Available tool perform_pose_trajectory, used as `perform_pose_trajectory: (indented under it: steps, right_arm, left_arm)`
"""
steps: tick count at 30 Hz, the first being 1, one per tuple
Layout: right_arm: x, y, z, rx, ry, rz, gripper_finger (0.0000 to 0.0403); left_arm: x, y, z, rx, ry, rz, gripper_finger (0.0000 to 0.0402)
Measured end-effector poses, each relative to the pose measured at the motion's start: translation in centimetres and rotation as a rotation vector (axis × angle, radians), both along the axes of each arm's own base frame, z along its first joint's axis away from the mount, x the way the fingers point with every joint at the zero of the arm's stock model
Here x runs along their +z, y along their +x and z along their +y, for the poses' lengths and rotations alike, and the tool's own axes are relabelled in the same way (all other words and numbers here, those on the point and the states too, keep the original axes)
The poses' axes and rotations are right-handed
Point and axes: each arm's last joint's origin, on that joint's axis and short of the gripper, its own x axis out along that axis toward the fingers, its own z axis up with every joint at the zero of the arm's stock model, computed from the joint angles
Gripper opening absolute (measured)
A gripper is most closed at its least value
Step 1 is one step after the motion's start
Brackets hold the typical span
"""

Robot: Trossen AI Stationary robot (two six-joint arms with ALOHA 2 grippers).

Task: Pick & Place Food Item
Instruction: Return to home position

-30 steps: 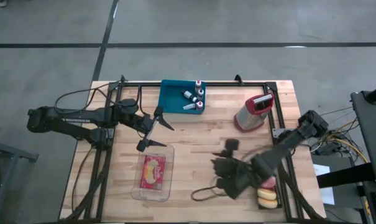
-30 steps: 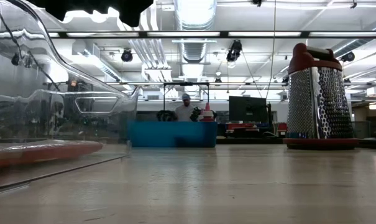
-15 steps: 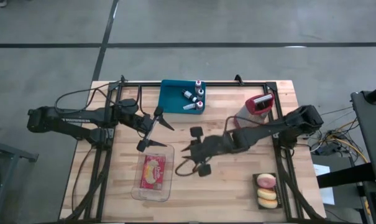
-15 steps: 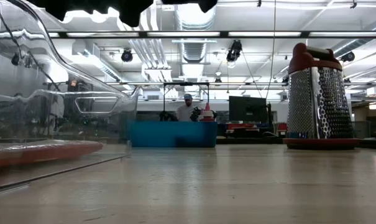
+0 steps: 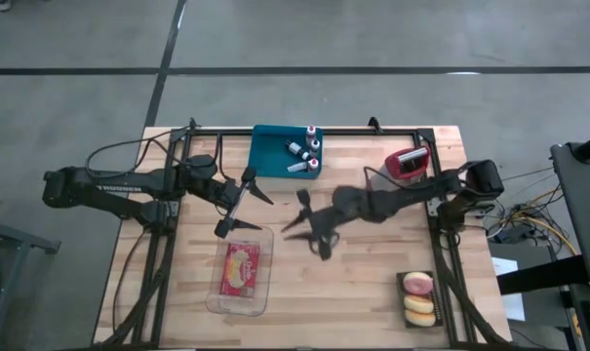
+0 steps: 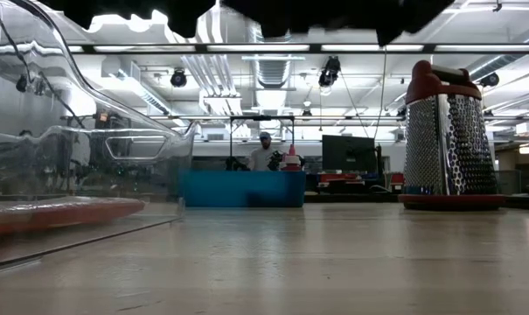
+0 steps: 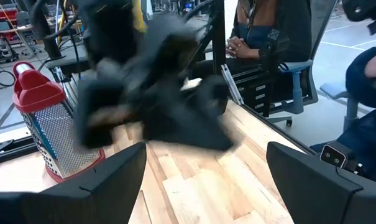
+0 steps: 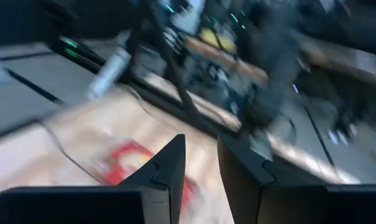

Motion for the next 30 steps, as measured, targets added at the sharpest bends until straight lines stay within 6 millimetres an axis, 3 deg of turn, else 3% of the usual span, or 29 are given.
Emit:
perform_pose_trajectory:
  steps: [3,9,12,18,24,30]
  right_arm:
    - [-0.9,-0.2,-2.1,-0.067,0.020,0.037,0.0086]
    - [1.0,-0.4,-6.4,-0.175,0.035,-0.050,0.0085]
    - [1.0,-0.7,-8.5,-0.233,0.035,-0.026,0.0087]
    - [0.9,-1.3,-11.1,-0.150,0.032,-0.030,0.0080]
    - [0.5,-2.4,-14.9,-0.253,0.069,-0.012,0.0075]
    - [-0.2,-3.9,-16.1,-0.299,0.111,0.002,0.0074]
  left_arm:
    - [0.0,0.0,0.0,0.000,0.000,0.000,0.0339]
    - [0.0,0.0,0.0,0.000,0.000,0.000,0.0339]
    - [0.0,0.0,0.0,0.000,0.000,0.000,0.0339]
    - [0.0,0.0,0.0,0.000,0.000,0.000,0.0339]
    - [0.0,0.0,0.0,0.000,0.000,0.000,0.0339]
    - [0.0,0.0,0.0,0.000,0.000,0.000,0.0339]
